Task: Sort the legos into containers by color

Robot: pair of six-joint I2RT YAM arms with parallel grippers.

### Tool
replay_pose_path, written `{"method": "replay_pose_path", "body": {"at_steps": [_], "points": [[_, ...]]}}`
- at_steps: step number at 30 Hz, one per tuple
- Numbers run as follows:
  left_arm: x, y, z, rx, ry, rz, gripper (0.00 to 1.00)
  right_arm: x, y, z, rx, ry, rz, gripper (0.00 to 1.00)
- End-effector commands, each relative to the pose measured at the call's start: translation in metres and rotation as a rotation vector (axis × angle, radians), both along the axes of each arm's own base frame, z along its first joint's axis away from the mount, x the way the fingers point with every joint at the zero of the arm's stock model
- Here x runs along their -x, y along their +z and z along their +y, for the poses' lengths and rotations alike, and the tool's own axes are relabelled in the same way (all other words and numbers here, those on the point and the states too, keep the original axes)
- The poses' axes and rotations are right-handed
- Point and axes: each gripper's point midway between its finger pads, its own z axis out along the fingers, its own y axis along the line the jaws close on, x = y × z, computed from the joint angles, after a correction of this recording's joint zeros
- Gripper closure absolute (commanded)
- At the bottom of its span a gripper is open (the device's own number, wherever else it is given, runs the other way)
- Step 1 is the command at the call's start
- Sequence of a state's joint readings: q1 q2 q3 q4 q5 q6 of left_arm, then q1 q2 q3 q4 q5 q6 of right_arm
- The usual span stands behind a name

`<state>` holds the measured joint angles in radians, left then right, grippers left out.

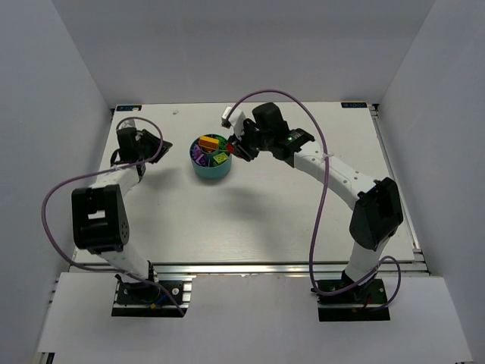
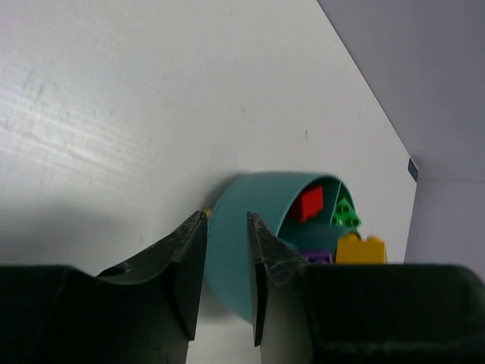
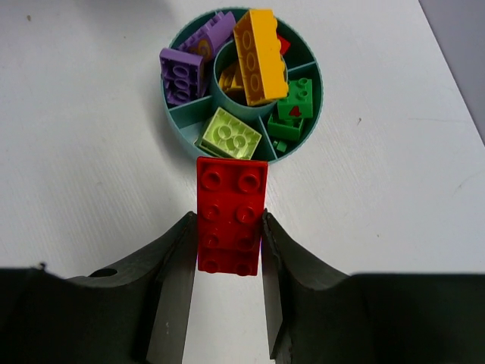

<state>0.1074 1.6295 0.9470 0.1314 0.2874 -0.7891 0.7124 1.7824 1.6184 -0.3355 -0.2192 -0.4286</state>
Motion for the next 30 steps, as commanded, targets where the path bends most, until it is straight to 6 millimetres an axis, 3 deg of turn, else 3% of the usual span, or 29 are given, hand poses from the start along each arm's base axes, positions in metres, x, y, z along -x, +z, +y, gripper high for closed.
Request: {"method": "replay_pose_path", "body": {"at_steps": [1,2,3,12,20,30], "points": [[-0.033,0.018,-0.004,-0.018,-0.005,-0.052,0.62,-0.001,0.033,-0.006,-0.075,-0.021,-0.049,1.00],[-0.038,0.002,-0.007,-0.012,-0.017,-0.018,0.62,-0.001,0.033,-0.007,-0.078,-0.024,-0.044,1.00],[-0.041,-0.002,-0.014,0.000,-0.041,-0.010,0.62,-0.001,0.034,-0.008,-0.081,-0.027,-0.044,1.00],[-0.053,-0.020,-0.035,0.077,-0.120,0.019,0.61,-0.006,0.044,-0.018,-0.110,-0.052,-0.045,1.00],[-0.044,-0.027,-0.055,0.113,-0.207,0.027,0.61,-0.012,0.044,-0.022,-0.117,-0.069,-0.038,1.00],[-0.027,-0.030,-0.067,0.126,-0.251,0.033,0.62,-0.016,0.043,-0.028,-0.118,-0.085,-0.033,1.00]]}}
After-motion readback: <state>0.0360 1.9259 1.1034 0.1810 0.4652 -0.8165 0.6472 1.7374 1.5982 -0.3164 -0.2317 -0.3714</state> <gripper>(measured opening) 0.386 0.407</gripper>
